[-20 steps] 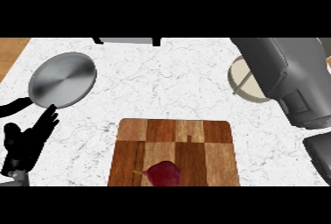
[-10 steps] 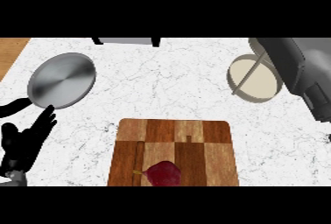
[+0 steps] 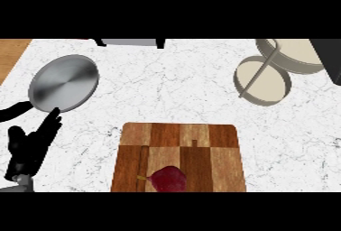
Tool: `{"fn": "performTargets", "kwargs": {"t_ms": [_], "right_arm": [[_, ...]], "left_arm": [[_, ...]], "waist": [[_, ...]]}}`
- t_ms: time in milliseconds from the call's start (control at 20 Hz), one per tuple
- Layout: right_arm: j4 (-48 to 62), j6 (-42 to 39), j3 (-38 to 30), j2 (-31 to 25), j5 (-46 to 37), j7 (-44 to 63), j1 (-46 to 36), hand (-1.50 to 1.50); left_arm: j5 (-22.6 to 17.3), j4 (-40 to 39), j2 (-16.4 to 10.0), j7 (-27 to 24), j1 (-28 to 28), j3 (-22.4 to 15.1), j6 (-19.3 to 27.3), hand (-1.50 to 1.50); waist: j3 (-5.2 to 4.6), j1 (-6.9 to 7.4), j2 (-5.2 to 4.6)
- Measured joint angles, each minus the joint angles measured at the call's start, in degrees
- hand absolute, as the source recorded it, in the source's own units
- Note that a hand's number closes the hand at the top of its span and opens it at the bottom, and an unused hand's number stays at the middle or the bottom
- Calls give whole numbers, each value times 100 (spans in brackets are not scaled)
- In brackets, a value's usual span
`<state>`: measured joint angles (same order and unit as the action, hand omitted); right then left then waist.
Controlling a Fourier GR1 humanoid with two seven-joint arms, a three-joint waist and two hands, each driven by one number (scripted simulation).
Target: Pick the cupcake from the cutting board and place it in the tiered basket
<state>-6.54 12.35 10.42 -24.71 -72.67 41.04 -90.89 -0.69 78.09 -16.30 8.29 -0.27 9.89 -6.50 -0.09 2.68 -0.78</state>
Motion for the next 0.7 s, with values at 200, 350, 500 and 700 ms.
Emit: {"fn": "performTargets", "kwargs": {"t_ms": [200, 350, 500, 700], "right_arm": [[79, -460, 49, -64, -67, -208, -91, 150], [133, -689, -13, -140, -18, -314, -76, 150], [227, -900, -257, -78, 215, -27, -28, 150], [414, -1379, -606, -142, 564, 386, 29, -150]], "left_arm": [[35, -58, 5, -146, 21, 7, -18, 0], [8, 54, 6, -15, 42, 7, -31, 0], [26, -14, -4, 13, -20, 19, -23, 0], [7, -30, -18, 17, -15, 42, -52, 0]], "waist": [[7, -7, 5], [1, 8, 7], [-10, 3, 13], [-26, -21, 47]]}}
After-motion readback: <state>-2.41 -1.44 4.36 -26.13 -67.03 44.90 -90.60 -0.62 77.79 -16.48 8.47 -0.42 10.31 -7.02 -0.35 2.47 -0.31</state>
